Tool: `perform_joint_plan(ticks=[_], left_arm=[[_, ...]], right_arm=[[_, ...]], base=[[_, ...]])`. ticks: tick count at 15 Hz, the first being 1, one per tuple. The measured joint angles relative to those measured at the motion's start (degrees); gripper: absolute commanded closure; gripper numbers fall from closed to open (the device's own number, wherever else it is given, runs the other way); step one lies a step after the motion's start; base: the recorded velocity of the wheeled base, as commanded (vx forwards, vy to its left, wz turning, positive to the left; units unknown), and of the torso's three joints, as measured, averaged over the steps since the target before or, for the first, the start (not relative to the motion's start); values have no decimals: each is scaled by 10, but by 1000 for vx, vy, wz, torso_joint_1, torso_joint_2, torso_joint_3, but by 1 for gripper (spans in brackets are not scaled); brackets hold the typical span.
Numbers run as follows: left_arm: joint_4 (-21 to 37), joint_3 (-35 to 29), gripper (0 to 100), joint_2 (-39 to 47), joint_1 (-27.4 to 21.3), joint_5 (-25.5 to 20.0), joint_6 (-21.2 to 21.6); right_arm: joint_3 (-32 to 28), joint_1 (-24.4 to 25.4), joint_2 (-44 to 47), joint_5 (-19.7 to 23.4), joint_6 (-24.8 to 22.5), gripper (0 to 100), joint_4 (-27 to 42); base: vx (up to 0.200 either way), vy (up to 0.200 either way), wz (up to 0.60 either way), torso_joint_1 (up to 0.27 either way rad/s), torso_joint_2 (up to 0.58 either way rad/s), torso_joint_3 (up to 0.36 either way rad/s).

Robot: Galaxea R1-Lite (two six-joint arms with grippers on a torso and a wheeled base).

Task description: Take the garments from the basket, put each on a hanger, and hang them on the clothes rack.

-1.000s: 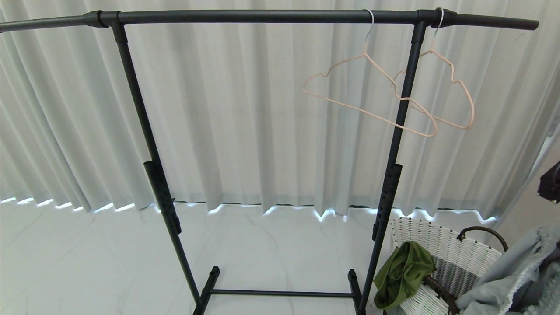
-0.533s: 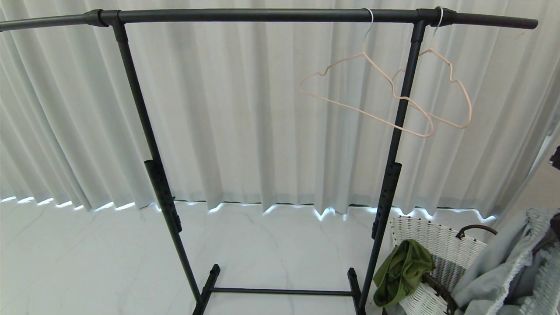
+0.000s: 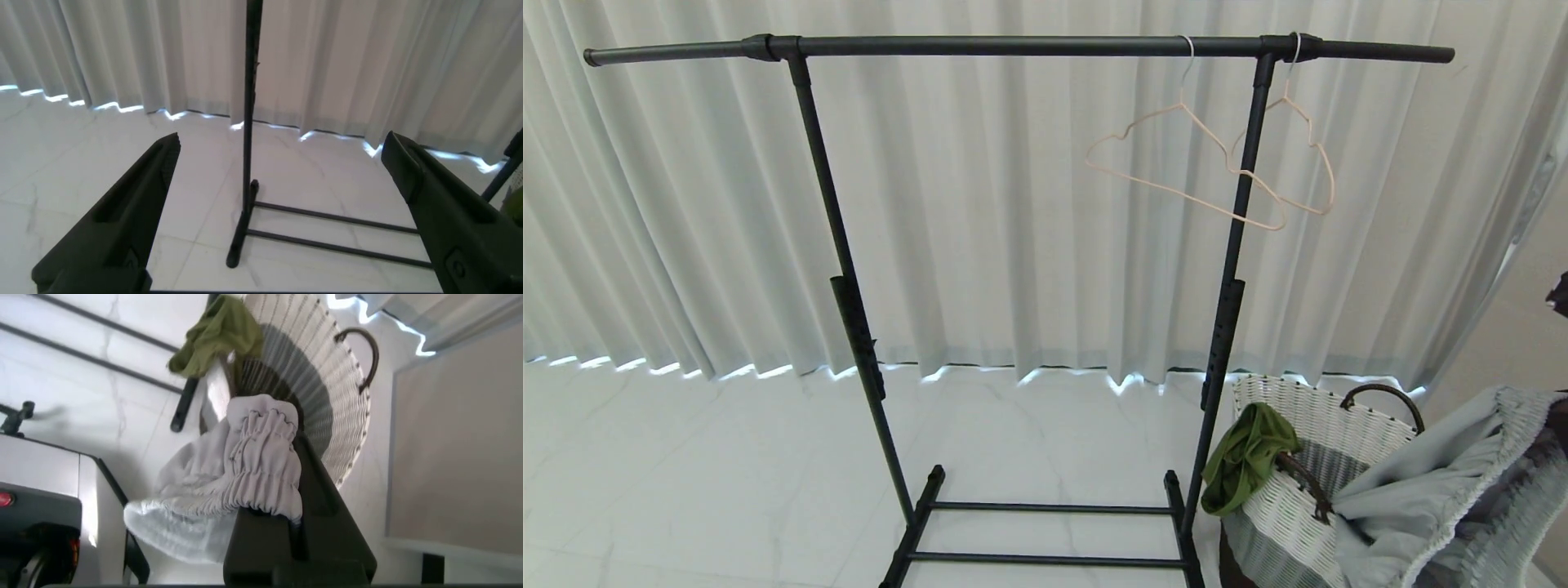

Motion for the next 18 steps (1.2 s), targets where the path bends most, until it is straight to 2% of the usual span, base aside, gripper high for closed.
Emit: perform_joint_plan(ticks=[6,11,16,18], left_arm=[[1,0,0,0,0,0,1],[0,0,0,0,0,0,0],[0,0,0,0,0,0,11],[0,0,0,0,0,0,14]], right_arm=[[1,1,11,0,-1,100,0],[0,6,16,0,-2,100,0],[0,25,19,1,-1,100,0],[0,45,18,24,-2,100,-1]], base=[[0,0,0,0,0,0],[0,200,0,4,4,3],[0,0,0,0,0,0],[0,0,0,0,0,0]])
